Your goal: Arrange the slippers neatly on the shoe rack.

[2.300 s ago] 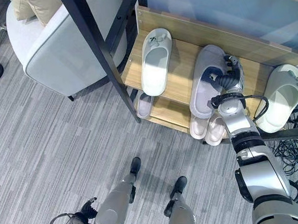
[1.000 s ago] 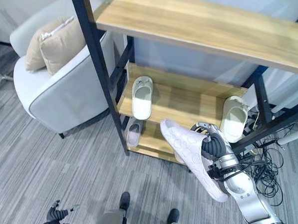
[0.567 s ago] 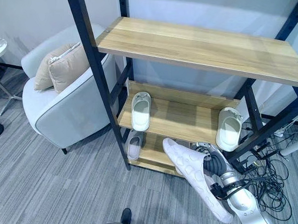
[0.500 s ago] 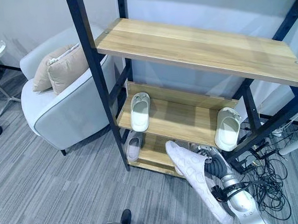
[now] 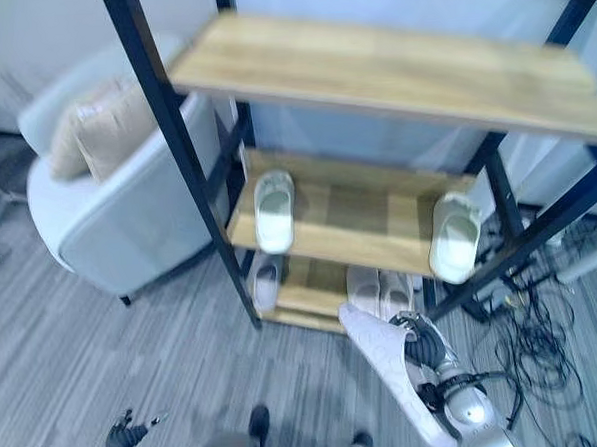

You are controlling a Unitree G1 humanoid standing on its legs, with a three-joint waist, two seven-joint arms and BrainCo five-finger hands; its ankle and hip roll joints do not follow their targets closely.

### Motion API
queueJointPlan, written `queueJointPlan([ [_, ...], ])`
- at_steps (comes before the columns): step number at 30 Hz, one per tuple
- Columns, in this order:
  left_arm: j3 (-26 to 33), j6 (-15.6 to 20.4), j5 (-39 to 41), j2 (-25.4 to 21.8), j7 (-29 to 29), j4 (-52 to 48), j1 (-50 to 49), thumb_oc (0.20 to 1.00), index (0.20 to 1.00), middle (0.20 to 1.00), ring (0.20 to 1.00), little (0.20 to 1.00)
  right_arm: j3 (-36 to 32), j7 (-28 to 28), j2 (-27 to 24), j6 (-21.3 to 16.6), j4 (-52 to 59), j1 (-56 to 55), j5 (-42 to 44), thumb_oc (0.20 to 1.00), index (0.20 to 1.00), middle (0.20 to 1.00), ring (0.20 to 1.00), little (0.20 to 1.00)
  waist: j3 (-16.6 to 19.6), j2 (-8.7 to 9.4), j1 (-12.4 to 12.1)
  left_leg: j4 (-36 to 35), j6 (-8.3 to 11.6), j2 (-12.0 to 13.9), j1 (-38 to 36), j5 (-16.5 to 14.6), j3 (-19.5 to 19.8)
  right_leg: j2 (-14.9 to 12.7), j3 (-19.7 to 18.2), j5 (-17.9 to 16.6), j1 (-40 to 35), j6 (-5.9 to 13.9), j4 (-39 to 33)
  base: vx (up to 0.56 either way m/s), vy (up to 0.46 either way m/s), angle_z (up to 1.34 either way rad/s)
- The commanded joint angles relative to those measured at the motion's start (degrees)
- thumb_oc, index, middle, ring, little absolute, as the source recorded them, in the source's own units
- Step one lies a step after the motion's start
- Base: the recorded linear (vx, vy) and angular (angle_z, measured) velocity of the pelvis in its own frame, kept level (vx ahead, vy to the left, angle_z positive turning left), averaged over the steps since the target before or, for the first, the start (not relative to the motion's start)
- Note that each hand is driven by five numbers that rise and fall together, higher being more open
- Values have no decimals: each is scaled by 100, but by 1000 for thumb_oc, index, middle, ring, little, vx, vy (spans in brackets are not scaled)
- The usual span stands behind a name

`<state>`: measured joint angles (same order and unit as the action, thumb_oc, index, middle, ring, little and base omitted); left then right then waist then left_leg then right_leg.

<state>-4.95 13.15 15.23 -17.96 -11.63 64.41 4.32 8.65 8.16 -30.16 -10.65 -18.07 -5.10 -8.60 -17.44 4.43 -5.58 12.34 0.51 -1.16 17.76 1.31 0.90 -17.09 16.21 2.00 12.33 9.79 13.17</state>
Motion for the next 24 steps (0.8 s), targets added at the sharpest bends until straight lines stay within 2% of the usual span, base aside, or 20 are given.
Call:
queueJointPlan([
  [1,246,284,497,-163,-242,157,518,1000,1000,1000,1000,1000,247,616,-71,-125,695,640,-97,200,200,200,200,200,-146,209,88,990,-42,9,633,-936,239,-90,-67,-372,-134,23,285,-128,25,-2],
  [3,218,301,503,-203,-268,134,602,1000,1000,1000,1000,1000,249,677,-97,-122,726,725,-123,200,200,200,200,200,-204,205,108,1146,-46,26,798,-960,246,-97,-81,-294,24,-3,449,-63,13,0],
  [4,204,342,619,-228,-311,75,711,1000,1000,1000,1000,1000,265,755,-114,-140,715,812,-103,200,200,200,200,200,-264,188,114,1306,-24,75,894,-1144,305,-55,-150,-75,128,11,649,-65,20,-1],
  [5,277,398,924,-272,-392,32,919,1000,1000,1000,1000,1000,282,874,-138,-126,702,955,-46,200,200,200,200,200,-388,167,130,1597,-17,120,1228,-1191,328,-65,-188,163,469,-61,975,0,0,0],
  [11,434,585,1558,-341,-540,-253,1221,1000,1000,1000,1000,1000,234,1173,-124,-142,677,1235,92,200,200,200,200,200,-554,139,157,2161,-26,148,2082,-1269,402,-52,-243,497,1359,-155,1676,-85,14,7],
  [12,452,686,1819,-323,-651,-390,1371,1000,1000,1000,1000,1000,239,1368,-104,-128,632,1471,92,200,200,200,200,200,-604,121,161,2470,-41,147,2571,-1322,445,-51,-268,635,1909,-188,2085,-135,13,3],
  [13,220,679,1441,-333,-828,-458,1541,1000,1000,1000,1000,1000,195,1584,-115,-138,636,1750,14,200,200,200,200,200,-635,82,187,2857,-64,160,3207,-1378,508,-56,-360,794,2614,-233,2559,-132,14,4],
  [15,74,671,1277,-296,-871,-559,1575,1000,1000,1000,1000,1000,168,1702,-132,-138,638,1878,-43,200,200,200,200,200,-612,61,191,3012,-74,157,3473,-1420,516,-75,-389,875,2913,-252,2771,-55,15,6],
  [16,-26,671,1284,-232,-916,-595,1652,1000,1000,1000,1000,1000,149,1892,-164,-127,540,2093,-108,200,200,200,200,200,-539,14,200,3304,-86,148,3957,-1489,537,-115,-479,1041,3485,-283,3190,-36,22,7],
  [18,-29,684,1353,-200,-945,-630,1688,1000,1000,1000,1000,1000,130,1987,-183,-96,490,2191,-146,200,200,200,200,200,-513,-10,206,3389,-93,144,4163,-1505,535,-130,-531,1103,3739,-309,3349,-13,12,6],
  [20,-80,741,1510,-157,-1040,-799,1775,1000,1000,1000,1000,1000,77,2269,-298,-3,303,2579,-171,200,200,200,200,200,-463,-102,193,3664,-109,124,4767,-1535,562,-242,-674,1256,4401,-401,3747,13,3,4],
  [24,-81,724,1620,-256,-1068,-923,1887,1000,1000,1000,1000,1000,12,2443,-452,39,313,3142,-45,200,200,200,200,200,-399,-176,197,4045,-95,103,5403,-1583,580,-327,-928,1453,5136,-498,4235,49,-1,0],
])
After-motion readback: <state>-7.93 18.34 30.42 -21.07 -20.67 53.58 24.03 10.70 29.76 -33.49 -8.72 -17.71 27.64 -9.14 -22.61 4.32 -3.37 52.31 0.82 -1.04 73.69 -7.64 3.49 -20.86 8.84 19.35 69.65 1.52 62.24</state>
